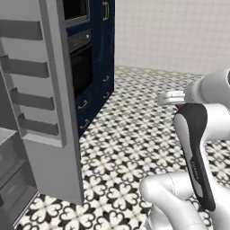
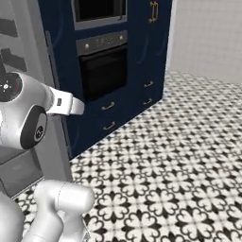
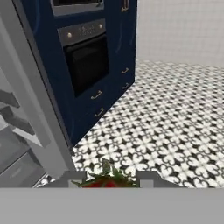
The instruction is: Take the strawberry from the fridge and place it on top of the pancake, located on the dining counter.
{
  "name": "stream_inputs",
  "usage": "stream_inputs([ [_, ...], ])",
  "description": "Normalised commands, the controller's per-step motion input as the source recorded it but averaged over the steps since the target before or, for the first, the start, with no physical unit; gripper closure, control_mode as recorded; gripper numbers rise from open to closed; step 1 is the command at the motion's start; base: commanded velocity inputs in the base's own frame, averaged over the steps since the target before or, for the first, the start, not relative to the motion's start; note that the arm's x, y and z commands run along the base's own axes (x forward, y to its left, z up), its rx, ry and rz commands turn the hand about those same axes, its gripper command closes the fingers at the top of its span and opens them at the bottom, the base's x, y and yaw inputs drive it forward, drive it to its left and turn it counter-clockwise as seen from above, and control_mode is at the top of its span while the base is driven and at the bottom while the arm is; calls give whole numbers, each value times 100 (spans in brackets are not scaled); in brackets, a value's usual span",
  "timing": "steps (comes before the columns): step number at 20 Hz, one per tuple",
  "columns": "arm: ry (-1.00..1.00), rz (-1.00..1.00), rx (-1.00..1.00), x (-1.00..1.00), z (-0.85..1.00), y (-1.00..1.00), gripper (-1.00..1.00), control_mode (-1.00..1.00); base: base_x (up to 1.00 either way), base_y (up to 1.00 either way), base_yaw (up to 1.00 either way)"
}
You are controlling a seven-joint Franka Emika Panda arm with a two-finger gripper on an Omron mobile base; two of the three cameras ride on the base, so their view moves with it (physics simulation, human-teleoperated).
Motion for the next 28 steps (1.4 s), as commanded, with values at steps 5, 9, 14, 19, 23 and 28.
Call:
stream_inputs([
  [5,0,0,0,0,0,0,100,100,-16,-15,-83],
  [9,0,0,0,0,0,0,100,100,-7,-9,-81],
  [14,0,0,0,0,0,0,100,100,0,-6,-79],
  [19,0,0,0,0,0,0,100,100,16,0,-72],
  [23,0,0,0,0,0,0,100,100,95,68,-45],
  [28,0,0,0,0,0,0,100,100,100,100,-29],
])
